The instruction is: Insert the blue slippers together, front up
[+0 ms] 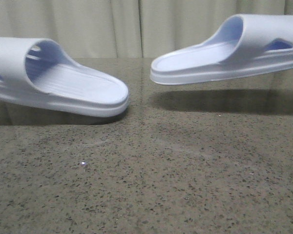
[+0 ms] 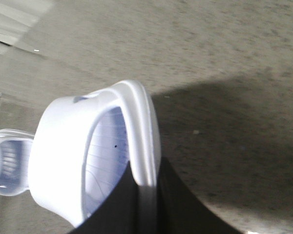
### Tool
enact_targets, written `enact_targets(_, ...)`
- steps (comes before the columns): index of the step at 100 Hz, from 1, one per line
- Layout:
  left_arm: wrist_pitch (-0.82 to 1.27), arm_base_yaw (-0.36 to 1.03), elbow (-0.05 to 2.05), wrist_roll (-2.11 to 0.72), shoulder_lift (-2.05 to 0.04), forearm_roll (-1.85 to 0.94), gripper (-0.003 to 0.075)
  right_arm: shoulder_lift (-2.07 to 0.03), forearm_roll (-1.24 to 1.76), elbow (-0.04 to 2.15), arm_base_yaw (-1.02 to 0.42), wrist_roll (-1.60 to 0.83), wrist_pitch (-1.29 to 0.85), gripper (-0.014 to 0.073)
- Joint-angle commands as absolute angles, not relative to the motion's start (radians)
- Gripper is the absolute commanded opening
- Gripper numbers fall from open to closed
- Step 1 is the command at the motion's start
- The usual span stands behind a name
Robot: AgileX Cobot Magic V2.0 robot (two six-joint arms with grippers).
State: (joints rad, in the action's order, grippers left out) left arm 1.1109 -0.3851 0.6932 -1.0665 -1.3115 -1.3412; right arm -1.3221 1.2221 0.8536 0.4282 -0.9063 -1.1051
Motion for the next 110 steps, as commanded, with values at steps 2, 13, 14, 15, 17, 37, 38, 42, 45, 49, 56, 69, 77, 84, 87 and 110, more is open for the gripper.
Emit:
enact_targets(2, 1.182, -0.393, 0.719, -1.057, -1.258, -1.430, 0.0015, -1.260, 1.333, 0.878, 0.437, -0.925, -1.180, -0.0106)
enact_targets(13, 1.191, -0.393, 0.719, -1.043, -1.248, -1.432, 0.0015, -1.228, 1.351, 0.878, 0.437, -0.925, -1.223, -0.0106)
enact_targets(14, 1.193, -0.393, 0.719, -1.043, -1.248, -1.432, 0.0015, -1.225, 1.351, 0.878, 0.437, -0.925, -1.226, -0.0106)
enact_targets(15, 1.196, -0.393, 0.719, -1.041, -1.248, -1.432, 0.0015, -1.223, 1.351, 0.878, 0.437, -0.925, -1.229, -0.0106)
enact_targets(17, 1.204, -0.393, 0.719, -1.041, -1.248, -1.434, 0.0015, -1.220, 1.353, 0.878, 0.437, -0.925, -1.236, -0.0106)
enact_targets(37, 1.262, -0.393, 0.719, -1.041, -1.248, -1.493, 0.0015, -1.187, 1.418, 0.830, 0.435, -0.932, -1.286, -0.0106)
enact_targets(38, 1.262, -0.393, 0.719, -1.041, -1.248, -1.493, 0.0015, -1.184, 1.418, 0.828, 0.432, -0.932, -1.288, -0.0106)
enact_targets(42, 1.264, -0.393, 0.719, -1.038, -1.248, -1.497, 0.0015, -1.179, 1.418, 0.822, 0.424, -0.934, -1.291, -0.0106)
enact_targets(45, 1.264, -0.393, 0.716, -1.038, -1.248, -1.499, 0.0015, -1.173, 1.420, 0.818, 0.413, -0.934, -1.293, -0.0106)
enact_targets(49, 1.264, -0.393, 0.714, -1.038, -1.248, -1.499, 0.0015, -1.169, 1.420, 0.814, 0.401, -0.940, -1.293, -0.0106)
enact_targets(56, 1.266, -0.393, 0.709, -1.038, -1.248, -1.513, 0.0015, -1.165, 1.423, 0.812, 0.375, -0.942, -1.291, -0.0106)
enact_targets(69, 1.266, -0.393, 0.694, -1.038, -1.248, -1.537, 0.0015, -1.165, 1.423, 0.812, 0.336, -0.945, -1.274, -0.0106)
enact_targets(77, 1.266, -0.393, 0.678, -1.038, -1.248, -1.540, 0.0015, -1.165, 1.424, 0.812, 0.328, -0.950, -1.253, -0.0106)
enact_targets(84, 1.266, -0.388, 0.657, -1.038, -1.248, -1.553, 0.0015, -1.165, 1.424, 0.812, 0.328, -0.953, -1.246, -0.0106)
enact_targets(87, 1.266, -0.386, 0.647, -1.044, -1.248, -1.563, 0.0015, -1.165, 1.424, 0.812, 0.328, -0.953, -1.244, -0.0106)
enact_targets(110, 1.266, -0.321, 0.628, -1.064, -1.248, -1.601, 0.0015, -1.183, 1.426, 0.812, 0.310, -0.953, -1.228, -0.0106)
